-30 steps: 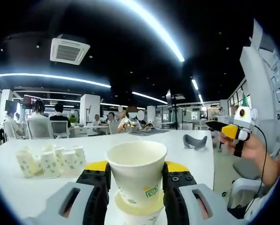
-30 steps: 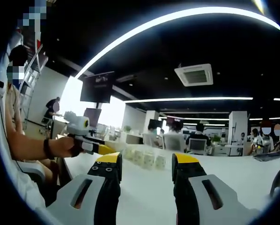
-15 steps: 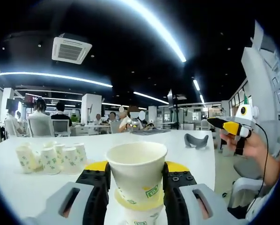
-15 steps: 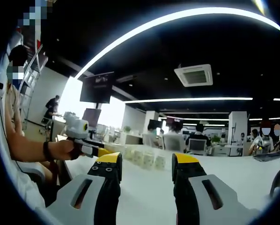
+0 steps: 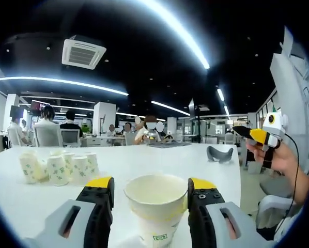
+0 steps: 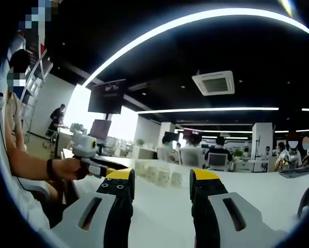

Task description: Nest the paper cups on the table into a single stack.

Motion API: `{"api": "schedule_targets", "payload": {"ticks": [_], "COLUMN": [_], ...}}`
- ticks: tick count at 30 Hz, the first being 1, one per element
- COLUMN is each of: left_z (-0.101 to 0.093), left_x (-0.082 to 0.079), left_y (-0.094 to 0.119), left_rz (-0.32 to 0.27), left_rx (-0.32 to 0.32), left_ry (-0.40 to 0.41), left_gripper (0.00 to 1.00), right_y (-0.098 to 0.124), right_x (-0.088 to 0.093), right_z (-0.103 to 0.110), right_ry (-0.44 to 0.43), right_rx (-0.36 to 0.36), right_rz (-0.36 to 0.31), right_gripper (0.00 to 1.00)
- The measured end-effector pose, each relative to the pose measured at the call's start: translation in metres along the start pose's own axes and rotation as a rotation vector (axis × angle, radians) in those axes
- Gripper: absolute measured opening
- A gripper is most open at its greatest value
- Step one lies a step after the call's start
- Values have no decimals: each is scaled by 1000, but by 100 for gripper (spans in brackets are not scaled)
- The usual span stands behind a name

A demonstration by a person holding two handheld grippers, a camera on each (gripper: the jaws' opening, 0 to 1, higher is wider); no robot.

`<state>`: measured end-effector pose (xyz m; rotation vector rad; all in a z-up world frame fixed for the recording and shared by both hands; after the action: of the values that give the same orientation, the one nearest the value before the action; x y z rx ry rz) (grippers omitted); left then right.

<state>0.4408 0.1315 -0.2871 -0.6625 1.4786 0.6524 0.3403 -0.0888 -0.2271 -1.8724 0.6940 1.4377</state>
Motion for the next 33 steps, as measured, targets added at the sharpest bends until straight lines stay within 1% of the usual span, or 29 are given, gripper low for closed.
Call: {"api": "schedule_targets", "payload": {"ticks": [8,12,19,24,27,29,30,33], "left_z": [2,3,2,3,0,4,8,31], "left_x": [-1,0,0,-3,-11,-19,-23,-35], "left_y": [1,0,4,8,13,16,17,22], "left_rz": [-4,2,3,-10,-33,-55,-63,-82], "left_rx": [-1,2,-6,-4,7,4,-1,-46], "left_ry": [4,19,17,32,57,71,71,62], "left_gripper": [66,72,74,74,74,74,74,73], "right_y": [0,0,-1,-1,0,0,0,-1], "right_x": [-1,-2,-1,-1,-1,-1,-1,-1], "right_z": [1,0,2,1,1,0,0,0], "right_ry": [2,4,3,2,4,5,4,6], "right_rx": [-1,0,-5,-3,-2,-2,-2,-3], "right_rz": [1,0,1,2,3,3,2,1], "right_gripper": [45,45,45,45,45,45,45,45]}}
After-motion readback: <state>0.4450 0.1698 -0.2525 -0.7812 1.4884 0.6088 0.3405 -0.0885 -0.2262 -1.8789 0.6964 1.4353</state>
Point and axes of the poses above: the point that each gripper's makers call its tool centre point, and the gripper's own axes: y roughly backward along the fingers, z roughly to its left, x roughly out of its underside, the point moved 3 cm from there along y, roughly backward along the fingers, and after that the axes turned 3 degrees about z, right-handed, at the moved point
